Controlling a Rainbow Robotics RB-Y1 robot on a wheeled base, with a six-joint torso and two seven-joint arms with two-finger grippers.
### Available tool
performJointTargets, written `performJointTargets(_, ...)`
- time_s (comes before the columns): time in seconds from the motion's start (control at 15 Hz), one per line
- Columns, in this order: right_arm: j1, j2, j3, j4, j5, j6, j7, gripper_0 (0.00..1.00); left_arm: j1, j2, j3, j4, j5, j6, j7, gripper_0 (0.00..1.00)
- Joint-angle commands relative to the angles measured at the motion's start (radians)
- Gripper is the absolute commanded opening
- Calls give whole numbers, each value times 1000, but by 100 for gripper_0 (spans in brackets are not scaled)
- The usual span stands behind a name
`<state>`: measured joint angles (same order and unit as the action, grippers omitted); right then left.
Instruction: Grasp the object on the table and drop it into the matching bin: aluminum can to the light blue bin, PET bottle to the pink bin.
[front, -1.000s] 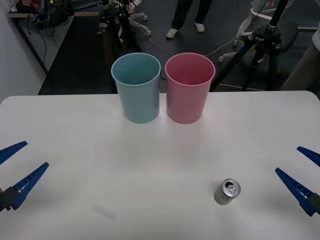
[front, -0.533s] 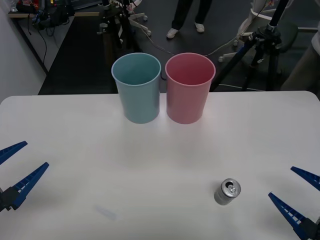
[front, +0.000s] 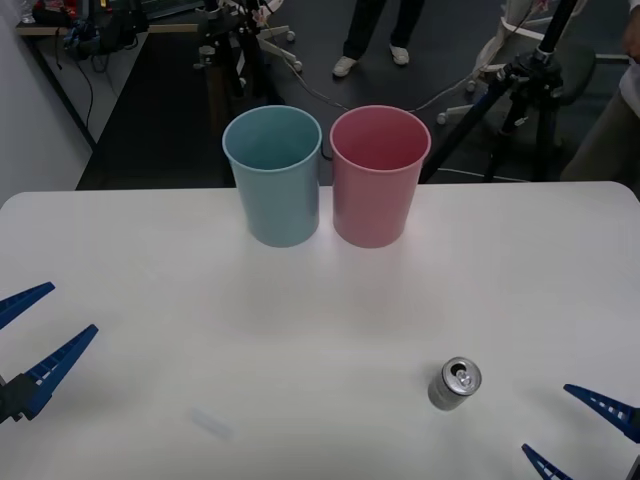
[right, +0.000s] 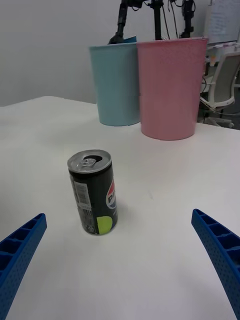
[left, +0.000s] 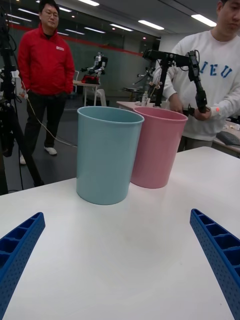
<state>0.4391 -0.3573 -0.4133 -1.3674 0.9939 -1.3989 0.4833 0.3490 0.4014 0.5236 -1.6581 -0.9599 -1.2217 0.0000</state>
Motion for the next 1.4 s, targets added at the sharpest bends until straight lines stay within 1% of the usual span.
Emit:
performJointTargets(0.07,-5,-2,34,50,0,-12,92,100,0,0,0,0,0,0,0,100)
performJointTargets(0.33,-42,0,74,125,-8,-12,207,100,0,0,0,0,0,0,0,100)
performJointTargets(0.67,-91,1,122,191,-15,6,225,100,0,0,0,0,0,0,0,100)
performJointTargets(1.07,-122,37,146,192,-18,77,238,100,0,0,0,0,0,0,0,100)
performJointTargets(1.2,-134,41,169,192,-18,95,238,100,0,0,0,0,0,0,0,100)
performJointTargets(1.4,-146,47,192,192,-21,104,242,100,0,0,0,0,0,0,0,100)
